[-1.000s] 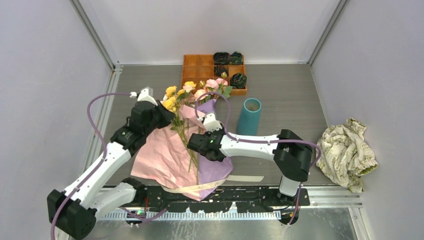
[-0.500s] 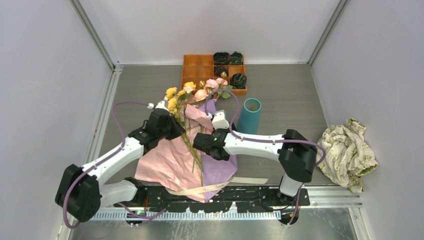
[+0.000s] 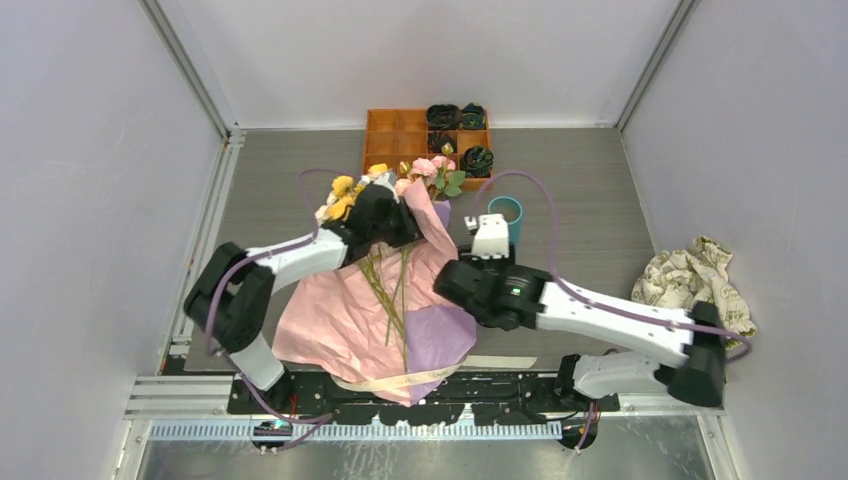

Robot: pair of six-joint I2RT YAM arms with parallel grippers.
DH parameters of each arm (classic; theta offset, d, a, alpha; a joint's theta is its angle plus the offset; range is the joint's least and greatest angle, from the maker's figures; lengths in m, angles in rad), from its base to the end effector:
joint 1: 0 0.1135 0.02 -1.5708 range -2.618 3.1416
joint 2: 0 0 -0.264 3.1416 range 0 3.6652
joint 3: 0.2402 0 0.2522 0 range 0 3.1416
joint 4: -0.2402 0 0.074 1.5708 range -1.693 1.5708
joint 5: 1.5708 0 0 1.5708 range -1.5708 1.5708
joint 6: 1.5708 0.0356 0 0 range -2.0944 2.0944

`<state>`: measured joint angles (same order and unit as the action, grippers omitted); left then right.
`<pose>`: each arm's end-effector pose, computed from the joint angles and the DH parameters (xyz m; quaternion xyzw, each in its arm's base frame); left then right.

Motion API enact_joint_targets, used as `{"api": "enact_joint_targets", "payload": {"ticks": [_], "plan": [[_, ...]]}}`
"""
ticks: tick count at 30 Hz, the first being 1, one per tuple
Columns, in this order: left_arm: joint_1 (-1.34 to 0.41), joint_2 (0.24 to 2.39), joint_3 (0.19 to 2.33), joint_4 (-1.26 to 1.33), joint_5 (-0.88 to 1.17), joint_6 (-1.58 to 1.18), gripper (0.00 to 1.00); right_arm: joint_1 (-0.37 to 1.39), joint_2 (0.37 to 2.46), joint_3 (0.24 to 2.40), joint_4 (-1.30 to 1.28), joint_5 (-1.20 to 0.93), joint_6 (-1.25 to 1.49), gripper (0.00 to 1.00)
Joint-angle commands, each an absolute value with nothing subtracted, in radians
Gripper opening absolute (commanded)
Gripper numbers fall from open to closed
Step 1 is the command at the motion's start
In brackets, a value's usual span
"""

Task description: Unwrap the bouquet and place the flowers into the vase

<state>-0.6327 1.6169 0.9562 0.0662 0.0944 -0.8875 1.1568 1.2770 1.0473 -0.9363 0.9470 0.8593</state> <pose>0.2827 -0.2115 0.2130 -0.0901 0.8779 -0.3530 0.3108 0.1202 0.2018 0.2817 -0.0385 0.8758 -0.0870 0.4733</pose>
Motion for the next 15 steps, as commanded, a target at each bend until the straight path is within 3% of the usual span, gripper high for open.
{"api": "enact_joint_targets", "payload": {"ticks": [1,8,15], "plan": [[-0.656,1.768,1.116,0.202,0.181,-0.916,0.09,1.167,1.03,1.007,-0.868,0.911,0.821,0.61],[-0.686,1.986,1.268,0.197,0.184,-0.917,0.08,1.171,0.871,0.991,-0.881,0.808,0.757,0.61],[-0.686,1.988,1.261,0.178,0.161,-0.898,0.07,1.221,0.909,1.0,-0.838,0.73,0.71,0.59]]}}
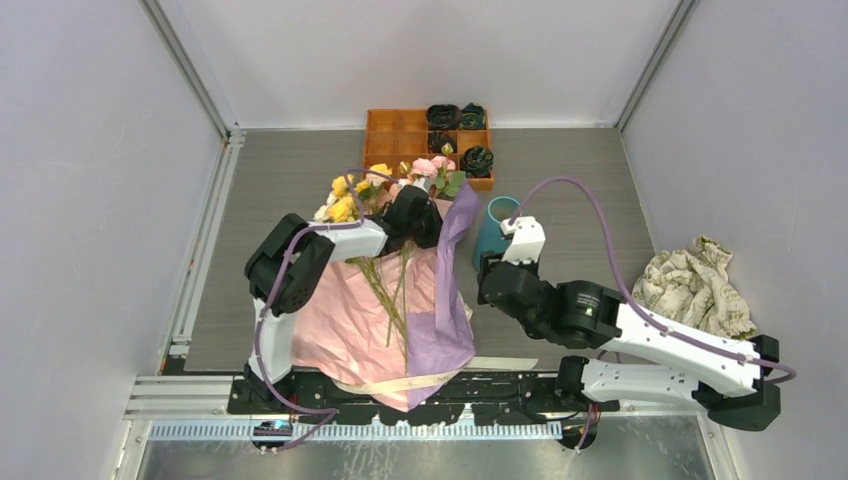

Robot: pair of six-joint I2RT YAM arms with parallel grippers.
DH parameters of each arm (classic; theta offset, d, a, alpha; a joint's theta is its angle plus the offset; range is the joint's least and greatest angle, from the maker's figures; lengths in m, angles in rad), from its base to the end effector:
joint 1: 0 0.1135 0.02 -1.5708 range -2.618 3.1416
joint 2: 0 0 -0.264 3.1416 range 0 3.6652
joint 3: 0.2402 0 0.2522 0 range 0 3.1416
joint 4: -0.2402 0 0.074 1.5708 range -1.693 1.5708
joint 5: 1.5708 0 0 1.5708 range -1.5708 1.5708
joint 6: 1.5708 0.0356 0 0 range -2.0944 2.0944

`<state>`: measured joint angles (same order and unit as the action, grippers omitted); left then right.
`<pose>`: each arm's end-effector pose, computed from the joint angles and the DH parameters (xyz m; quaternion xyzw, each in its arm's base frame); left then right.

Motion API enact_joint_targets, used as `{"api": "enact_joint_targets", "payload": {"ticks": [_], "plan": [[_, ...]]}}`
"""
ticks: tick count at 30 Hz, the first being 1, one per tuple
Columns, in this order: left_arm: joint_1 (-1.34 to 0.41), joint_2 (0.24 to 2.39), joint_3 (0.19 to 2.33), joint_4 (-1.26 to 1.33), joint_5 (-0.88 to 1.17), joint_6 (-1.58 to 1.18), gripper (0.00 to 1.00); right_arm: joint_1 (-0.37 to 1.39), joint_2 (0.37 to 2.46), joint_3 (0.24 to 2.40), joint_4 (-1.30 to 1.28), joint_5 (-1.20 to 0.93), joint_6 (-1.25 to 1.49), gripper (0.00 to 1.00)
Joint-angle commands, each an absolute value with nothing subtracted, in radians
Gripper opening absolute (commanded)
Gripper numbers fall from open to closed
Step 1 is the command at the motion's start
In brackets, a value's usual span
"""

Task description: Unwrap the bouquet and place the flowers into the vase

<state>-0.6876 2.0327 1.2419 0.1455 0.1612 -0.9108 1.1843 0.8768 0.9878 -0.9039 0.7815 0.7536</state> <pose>0.3362 -0.2835 0.1522 -0.0636 0.8904 -0.3692 0.2586 0.0826 0.1365 0.3325 -0.0417 0.8667 0.0895 0.4890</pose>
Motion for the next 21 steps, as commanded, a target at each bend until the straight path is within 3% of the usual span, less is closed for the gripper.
{"api": "enact_joint_targets", "payload": {"ticks": [1,9,15,21], "plan": [[-0.687,1.963,1.251,0.17,0.156,-0.889,0.07,1.236,0.918,1.006,-0.825,0.727,0.701,0.59],[-0.686,1.578,1.042,-0.056,-0.143,-0.841,0.06,1.352,1.028,1.083,-0.716,0.696,0.635,0.58],[-0.689,1.163,0.833,-0.312,-0.34,-0.859,0.06,1.388,1.148,1.139,-0.616,0.64,0.591,0.57],[-0.69,0.865,0.692,-0.56,-0.487,-0.934,0.1,1.388,1.364,1.247,-0.623,0.589,0.553,0.59]]}}
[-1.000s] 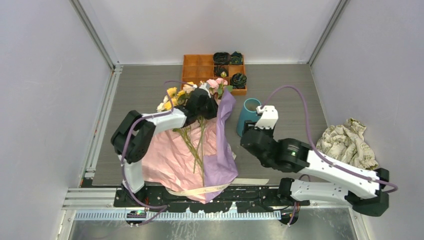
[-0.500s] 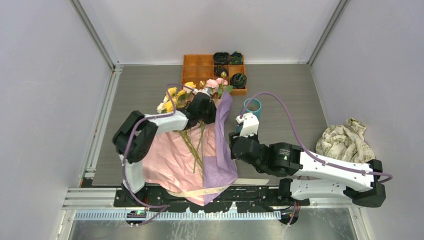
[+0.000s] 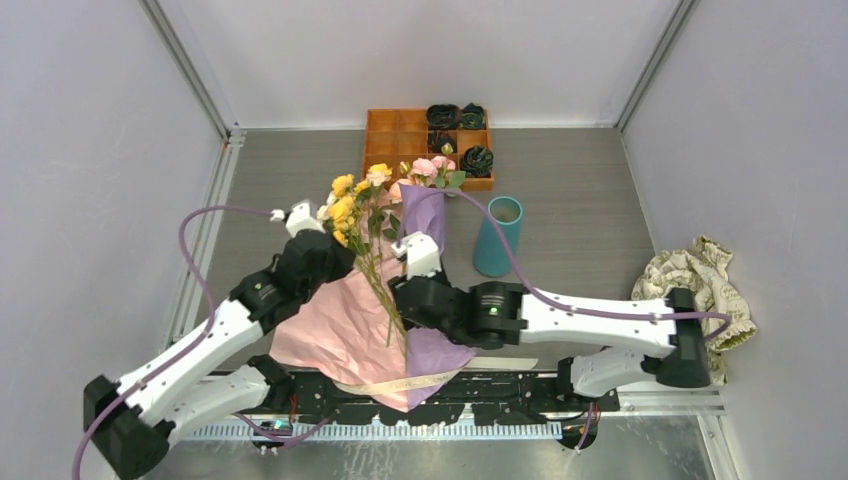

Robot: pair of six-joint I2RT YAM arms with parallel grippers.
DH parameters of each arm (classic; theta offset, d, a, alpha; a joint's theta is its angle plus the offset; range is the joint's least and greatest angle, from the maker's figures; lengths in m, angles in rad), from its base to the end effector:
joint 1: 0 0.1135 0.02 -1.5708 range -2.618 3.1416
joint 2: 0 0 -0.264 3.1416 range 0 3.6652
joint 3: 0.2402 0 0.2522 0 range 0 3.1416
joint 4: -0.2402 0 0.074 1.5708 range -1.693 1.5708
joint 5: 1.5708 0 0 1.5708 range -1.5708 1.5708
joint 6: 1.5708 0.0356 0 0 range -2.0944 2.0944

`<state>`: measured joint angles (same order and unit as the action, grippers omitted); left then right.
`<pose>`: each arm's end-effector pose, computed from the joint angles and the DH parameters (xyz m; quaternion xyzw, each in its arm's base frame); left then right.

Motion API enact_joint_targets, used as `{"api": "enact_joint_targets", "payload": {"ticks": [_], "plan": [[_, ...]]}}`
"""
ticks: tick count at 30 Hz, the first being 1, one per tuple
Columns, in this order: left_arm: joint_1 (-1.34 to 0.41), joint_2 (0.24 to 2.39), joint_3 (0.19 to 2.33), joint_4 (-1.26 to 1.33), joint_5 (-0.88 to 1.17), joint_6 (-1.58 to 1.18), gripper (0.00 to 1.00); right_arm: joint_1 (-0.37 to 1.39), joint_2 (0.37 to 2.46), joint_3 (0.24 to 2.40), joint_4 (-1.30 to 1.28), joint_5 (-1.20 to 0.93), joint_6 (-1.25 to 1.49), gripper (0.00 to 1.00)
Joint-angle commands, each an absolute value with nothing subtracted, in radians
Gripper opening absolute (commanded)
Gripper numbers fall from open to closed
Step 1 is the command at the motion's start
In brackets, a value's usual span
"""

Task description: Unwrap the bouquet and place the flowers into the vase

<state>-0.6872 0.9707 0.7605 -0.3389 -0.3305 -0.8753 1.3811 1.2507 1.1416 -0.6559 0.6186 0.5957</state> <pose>0.1734 -0.1274 0.2827 -0.1609 0.8491 -0.2377 0.4435 0.0695 0.2527 0.3257 -0.2251 0.8552 0.1579 0.4393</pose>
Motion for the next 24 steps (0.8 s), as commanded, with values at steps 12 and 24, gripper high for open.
{"api": "enact_joint_targets", "payload": {"ticks": [12,24], "plan": [[-0.689,0.945,0.56,-0.568,-0.439,-1.093,0.1,1.196,1.666,1.233,-0.597,0.421,0.602,0.57],[-0.6,1.136,0.503,-0.363,-0.306,-1.112,0.09,1.086,1.762,1.171,-0.444,0.318,0.612,0.57]]}}
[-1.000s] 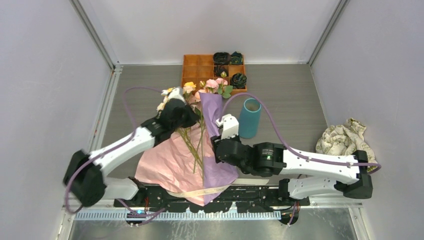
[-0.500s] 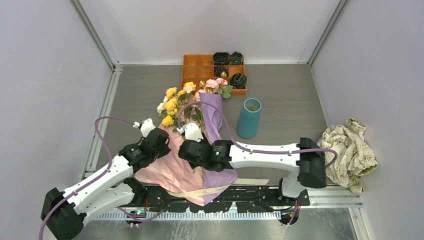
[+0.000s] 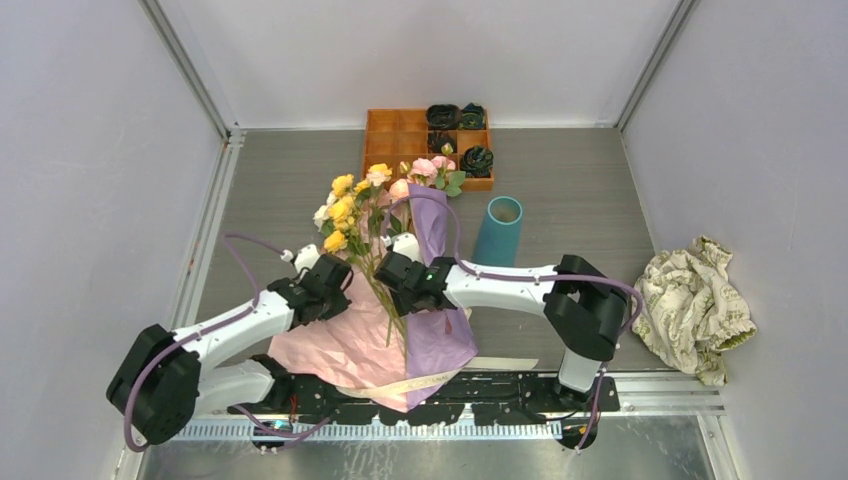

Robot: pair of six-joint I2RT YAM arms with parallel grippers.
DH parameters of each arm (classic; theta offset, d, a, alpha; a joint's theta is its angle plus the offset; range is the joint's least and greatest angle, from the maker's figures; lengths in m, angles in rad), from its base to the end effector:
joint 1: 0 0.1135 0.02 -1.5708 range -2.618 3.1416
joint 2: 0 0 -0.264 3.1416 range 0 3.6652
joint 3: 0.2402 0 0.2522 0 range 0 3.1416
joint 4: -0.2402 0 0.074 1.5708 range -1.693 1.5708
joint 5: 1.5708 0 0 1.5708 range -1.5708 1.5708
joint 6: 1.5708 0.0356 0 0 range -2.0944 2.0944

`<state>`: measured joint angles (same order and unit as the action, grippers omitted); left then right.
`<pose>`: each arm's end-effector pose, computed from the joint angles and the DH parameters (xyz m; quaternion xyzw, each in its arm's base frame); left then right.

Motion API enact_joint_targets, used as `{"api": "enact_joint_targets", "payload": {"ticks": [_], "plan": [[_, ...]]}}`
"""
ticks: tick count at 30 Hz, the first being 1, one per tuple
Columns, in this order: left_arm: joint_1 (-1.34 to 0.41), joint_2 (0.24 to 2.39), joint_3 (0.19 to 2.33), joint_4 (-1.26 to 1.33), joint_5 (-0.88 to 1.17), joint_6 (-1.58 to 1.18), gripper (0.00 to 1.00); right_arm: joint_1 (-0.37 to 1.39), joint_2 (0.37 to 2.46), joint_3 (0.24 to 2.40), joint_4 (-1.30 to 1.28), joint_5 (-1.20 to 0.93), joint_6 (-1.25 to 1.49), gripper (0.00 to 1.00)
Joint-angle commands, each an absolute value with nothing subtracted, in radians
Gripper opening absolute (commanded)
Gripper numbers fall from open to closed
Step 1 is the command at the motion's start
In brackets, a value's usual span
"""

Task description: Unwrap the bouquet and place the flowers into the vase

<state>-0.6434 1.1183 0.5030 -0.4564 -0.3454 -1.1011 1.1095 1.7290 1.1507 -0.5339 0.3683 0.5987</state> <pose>0.1598 -0.1048 0.1641 -0.2579 0.9201 -0.0792 0.2840 0.1659 0.3050 0.1944 -0.2016 0.9368 0.0513 0.2812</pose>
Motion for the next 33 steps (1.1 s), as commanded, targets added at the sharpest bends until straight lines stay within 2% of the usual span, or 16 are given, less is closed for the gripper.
{"api": "enact_joint_targets", "payload": {"ticks": [1,12,15,22,26,33], "plan": [[-0.588,1.136,0.506,-0.365,-0.302,-1.108,0.09,1.079,1.774,1.17,-0.43,0.293,0.616,0.56],[-0.339,1.016,0.446,-0.358,-0.169,-1.066,0.09,1.045,1.957,1.222,-0.221,0.002,0.655,0.56],[-0.305,0.995,0.462,-0.369,-0.156,-1.051,0.09,1.044,2.03,1.297,-0.204,-0.067,0.658,0.55],[-0.296,0.989,0.507,-0.388,-0.151,-1.024,0.09,1.025,2.155,1.509,-0.283,-0.075,0.621,0.55],[-0.296,0.998,0.491,-0.37,-0.114,-1.014,0.08,1.015,2.122,1.483,-0.305,-0.065,0.602,0.56],[-0.296,1.008,0.424,-0.265,-0.036,-1.019,0.08,1.014,1.884,1.271,-0.298,-0.076,0.569,0.62]]}}
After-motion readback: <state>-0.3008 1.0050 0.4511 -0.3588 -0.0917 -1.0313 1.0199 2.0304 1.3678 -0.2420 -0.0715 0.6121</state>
